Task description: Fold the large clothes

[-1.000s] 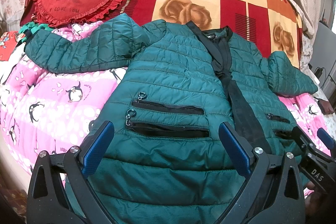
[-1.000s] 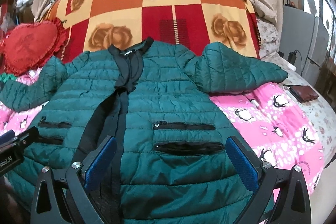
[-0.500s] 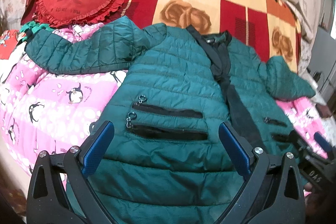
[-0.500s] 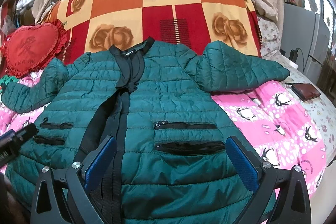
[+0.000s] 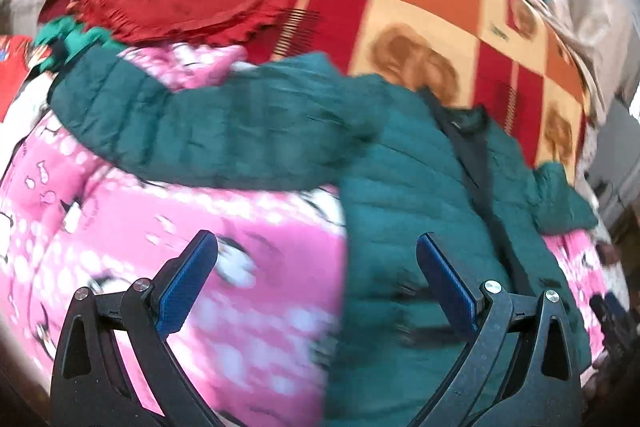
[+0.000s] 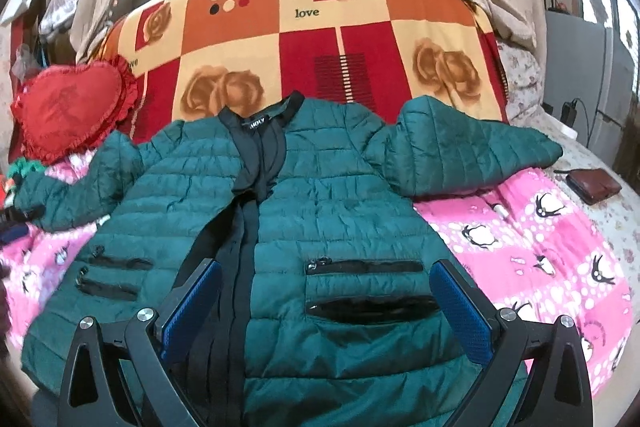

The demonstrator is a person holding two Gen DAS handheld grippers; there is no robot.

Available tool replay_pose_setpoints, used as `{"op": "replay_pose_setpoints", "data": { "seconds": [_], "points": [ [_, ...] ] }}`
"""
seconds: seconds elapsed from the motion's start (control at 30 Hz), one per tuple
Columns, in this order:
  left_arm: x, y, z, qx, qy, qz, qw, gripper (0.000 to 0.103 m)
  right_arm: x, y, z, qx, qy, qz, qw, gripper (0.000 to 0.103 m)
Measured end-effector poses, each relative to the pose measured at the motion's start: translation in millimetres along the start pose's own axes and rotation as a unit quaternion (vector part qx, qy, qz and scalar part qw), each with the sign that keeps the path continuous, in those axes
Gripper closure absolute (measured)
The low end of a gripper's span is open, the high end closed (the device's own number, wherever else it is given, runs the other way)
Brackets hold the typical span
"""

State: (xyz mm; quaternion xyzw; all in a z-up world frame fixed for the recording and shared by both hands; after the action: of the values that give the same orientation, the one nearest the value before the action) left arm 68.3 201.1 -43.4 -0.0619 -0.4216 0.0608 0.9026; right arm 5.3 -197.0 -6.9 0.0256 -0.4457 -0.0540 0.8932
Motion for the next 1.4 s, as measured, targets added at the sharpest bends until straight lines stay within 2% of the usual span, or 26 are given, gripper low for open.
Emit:
{"op": "replay_pose_setpoints", "data": {
  "seconds": [0.13,0.2,0.3,0.43,0.5,0.57,0.63,0.67,0.7,0.73,0.8,0.9,1.03,1.07,1.13,1.2,1.27,1.3,1.4],
  "points": [
    [11,71,-7,0.06,-0.017,0.009,0.998,0.003,-3,13,7,-0.011,-0.022,0.032,0.999,0.0],
    [19,109,-12,0.086,-0.028,0.023,0.9957,0.003,-5,17,6,-0.011,-0.019,0.041,0.999,0.0],
    [23,167,-29,0.117,-0.027,0.077,0.9898,0.003,-5,17,0,-0.009,-0.008,0.039,0.999,0.0],
    [25,205,-53,0.112,-0.038,0.142,0.9828,0.003,-6,9,-6,-0.002,0.009,0.016,1.0,0.0],
    [33,203,-56,0.118,-0.069,0.136,0.9813,0.002,-7,4,-11,0.0,0.018,0.004,1.0,0.0],
    [41,201,-62,0.115,-0.076,0.128,0.9821,0.002,-7,1,-15,0.002,0.029,-0.007,1.0,0.0],
    [48,205,-68,0.112,-0.081,0.129,0.9819,0.012,-8,-3,-18,0.004,0.037,-0.016,0.999,0.0],
    [51,207,-71,0.107,-0.083,0.134,0.9817,0.038,-8,-4,-19,0.004,0.039,-0.019,0.999,0.0],
    [52,212,-73,0.095,-0.081,0.146,0.9814,0.074,-8,-5,-20,0.005,0.041,-0.022,0.999,0.0],
    [56,218,-78,0.093,-0.078,0.159,0.9797,0.086,-9,-5,-20,0.005,0.042,-0.022,0.999,0.0],
    [56,225,-77,0.103,-0.083,0.173,0.9759,0.09,-9,-5,-20,0.004,0.041,-0.022,0.999,0.0],
    [58,216,-74,0.106,-0.088,0.158,0.9776,0.094,-9,-4,-20,0.002,0.041,-0.017,0.999,0.0],
    [66,203,-48,0.11,-0.111,0.15,0.9763,0.094,-9,-4,-19,0.001,0.042,-0.018,0.999,0.0],
    [68,202,-36,0.121,-0.118,0.149,0.9743,0.094,-9,-4,-20,0.001,0.044,-0.019,0.999,0.0],
    [72,206,-10,0.156,-0.131,0.151,0.9672,0.094,-9,-6,-21,0.003,0.051,-0.022,0.998,0.0],
    [73,217,19,0.198,-0.145,0.166,0.9551,0.094,-9,-10,-22,0.002,0.056,-0.027,0.998,0.0],
    [73,228,44,0.22,-0.153,0.188,0.9449,0.094,-8,-13,-20,0.003,0.055,-0.032,0.998,0.0],
    [73,230,52,0.222,-0.156,0.193,0.9431,0.094,-8,-15,-19,0.002,0.055,-0.034,0.998,0.0],
    [76,211,61,0.203,-0.15,0.179,0.9509,0.095,-3,-23,-18,-0.001,0.056,-0.045,0.997,0.0]
  ]
}}
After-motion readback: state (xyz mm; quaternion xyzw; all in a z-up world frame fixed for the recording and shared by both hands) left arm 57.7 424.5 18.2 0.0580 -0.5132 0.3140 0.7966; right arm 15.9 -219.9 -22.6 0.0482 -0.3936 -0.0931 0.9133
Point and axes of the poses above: each gripper's, at about its wrist camera, not at the fingertips, and z roughly against the way its jaws point, y to its left, x to its top, the point moved 4 cm from there along -z, roughly the way its jaws point, and after that the axes turned 10 degrees about -z, right-handed, at the moved point
